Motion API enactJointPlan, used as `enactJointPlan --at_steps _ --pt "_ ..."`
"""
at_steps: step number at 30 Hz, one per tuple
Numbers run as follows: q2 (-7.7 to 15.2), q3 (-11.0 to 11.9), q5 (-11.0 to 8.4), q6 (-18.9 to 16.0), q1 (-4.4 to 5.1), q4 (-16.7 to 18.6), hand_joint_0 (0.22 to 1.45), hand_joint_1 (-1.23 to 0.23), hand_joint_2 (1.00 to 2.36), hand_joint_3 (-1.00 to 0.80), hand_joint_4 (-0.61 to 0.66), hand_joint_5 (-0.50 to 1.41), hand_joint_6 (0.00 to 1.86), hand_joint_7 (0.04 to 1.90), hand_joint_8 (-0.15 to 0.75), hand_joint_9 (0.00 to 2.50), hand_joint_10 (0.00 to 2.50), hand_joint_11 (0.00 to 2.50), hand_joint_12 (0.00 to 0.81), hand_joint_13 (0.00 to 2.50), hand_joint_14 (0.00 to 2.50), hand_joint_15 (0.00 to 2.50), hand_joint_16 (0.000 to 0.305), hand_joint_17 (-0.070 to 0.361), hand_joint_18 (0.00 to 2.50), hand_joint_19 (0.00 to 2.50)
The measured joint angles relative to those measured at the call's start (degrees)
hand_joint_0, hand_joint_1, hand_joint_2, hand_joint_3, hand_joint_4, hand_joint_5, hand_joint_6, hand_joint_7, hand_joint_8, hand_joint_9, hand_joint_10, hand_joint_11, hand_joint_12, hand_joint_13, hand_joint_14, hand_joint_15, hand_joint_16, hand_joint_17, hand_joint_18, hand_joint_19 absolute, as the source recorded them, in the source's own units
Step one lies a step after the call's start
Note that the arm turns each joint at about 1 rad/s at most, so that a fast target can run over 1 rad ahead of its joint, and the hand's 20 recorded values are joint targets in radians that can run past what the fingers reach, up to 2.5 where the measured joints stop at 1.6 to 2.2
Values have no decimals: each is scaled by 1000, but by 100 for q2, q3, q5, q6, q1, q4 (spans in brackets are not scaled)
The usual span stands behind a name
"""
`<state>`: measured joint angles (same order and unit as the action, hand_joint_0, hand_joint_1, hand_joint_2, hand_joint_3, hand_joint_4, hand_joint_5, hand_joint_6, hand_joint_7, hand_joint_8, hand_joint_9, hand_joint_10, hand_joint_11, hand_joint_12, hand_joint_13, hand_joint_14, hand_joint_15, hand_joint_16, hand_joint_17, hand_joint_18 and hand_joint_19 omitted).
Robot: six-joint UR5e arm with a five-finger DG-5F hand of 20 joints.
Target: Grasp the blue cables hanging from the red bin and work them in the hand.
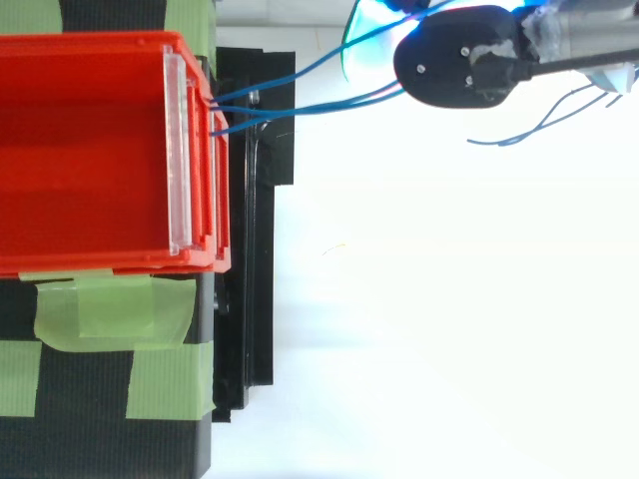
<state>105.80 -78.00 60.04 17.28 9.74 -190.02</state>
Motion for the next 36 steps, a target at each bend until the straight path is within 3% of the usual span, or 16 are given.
enactJointPlan --at_steps 2,9,12,13,17,22,31,36 --pt "-4 0 5 -13 1 -11 1069 -630 1606 503 298 543 14 914 511 782 2500 2500 522 833 2500 1889 60 134 1199 1374" --pt "-3 2 37 -85 -25 -12 1197 -679 1465 573 245 555 12 808 511 782 2500 2500 522 833 2500 1889 60 134 1199 1374" --pt "-5 3 46 -107 -30 -12 1165 -713 1249 506 251 521 13 844 511 782 2500 2500 522 833 2500 1889 60 134 1199 1374" --pt "-11 3 45 -112 -31 -12 1132 -732 1000 420 273 506 13 888 511 782 2500 2500 522 833 2500 1889 60 134 1199 1374" --pt "-65 4 37 -112 -34 -7 962 -714 1023 -104 279 445 16 1065 511 782 2500 2500 522 833 2500 1889 60 134 1199 1374" --pt "-135 4 27 -100 -35 -13 898 -698 1019 -459 262 418 13 1187 511 782 2500 2500 522 833 2500 1889 60 134 1199 1374" --pt "-146 2 -10 -68 -34 45 850 -687 1012 -705 273 432 6 1313 511 782 2500 2500 522 833 2500 1889 60 134 1199 1374" --pt "-147 -2 -304 -10 -34 163 849 -687 1010 -758 262 456 1 1353 511 782 2500 2500 522 833 2500 1889 60 134 1199 1374"
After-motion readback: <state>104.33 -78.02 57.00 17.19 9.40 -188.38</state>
